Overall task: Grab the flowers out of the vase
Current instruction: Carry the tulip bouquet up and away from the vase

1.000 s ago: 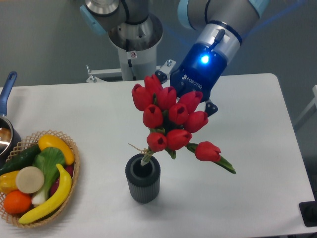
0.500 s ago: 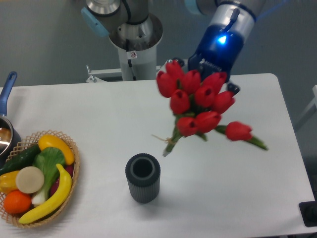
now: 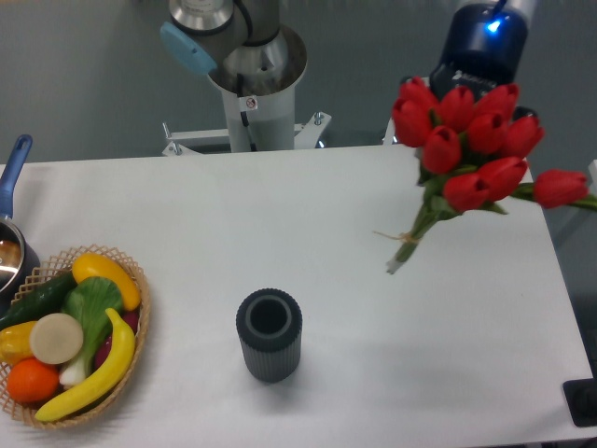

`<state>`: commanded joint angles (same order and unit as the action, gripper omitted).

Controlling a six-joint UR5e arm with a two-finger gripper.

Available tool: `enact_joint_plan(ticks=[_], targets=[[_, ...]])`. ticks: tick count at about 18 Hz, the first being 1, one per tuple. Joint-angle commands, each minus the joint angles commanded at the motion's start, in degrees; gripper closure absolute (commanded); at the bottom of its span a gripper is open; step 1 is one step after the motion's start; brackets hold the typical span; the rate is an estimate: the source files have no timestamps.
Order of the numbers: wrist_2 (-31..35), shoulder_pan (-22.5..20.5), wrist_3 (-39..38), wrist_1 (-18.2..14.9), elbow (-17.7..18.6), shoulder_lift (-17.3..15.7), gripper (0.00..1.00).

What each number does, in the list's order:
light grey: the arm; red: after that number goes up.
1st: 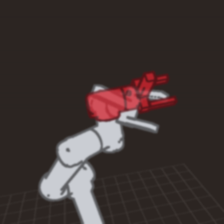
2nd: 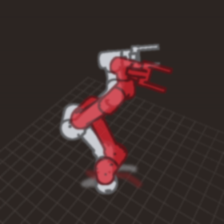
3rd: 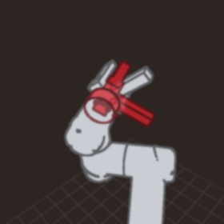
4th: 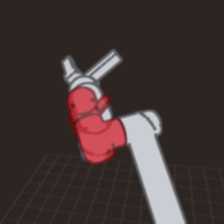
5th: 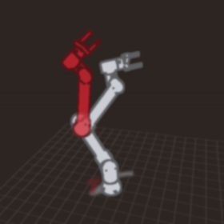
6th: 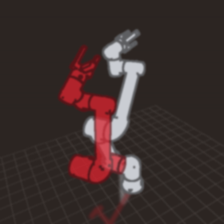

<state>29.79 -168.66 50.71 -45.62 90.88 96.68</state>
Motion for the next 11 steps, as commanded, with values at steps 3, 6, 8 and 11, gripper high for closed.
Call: enact_joint_plan(ticks=[3,6,8,11], targets=[[0.0,-1.2,0.2,0.1,-0.1,0.4,0.59],[0.1,-1.4,0.2,0.1,-0.4,1.0,0.59],[0.1,-1.5,1.0,0.1,-0.4,1.6,0.59],[0.1,-2.0,3.0,0.1,0.3,2.2,0.59]])
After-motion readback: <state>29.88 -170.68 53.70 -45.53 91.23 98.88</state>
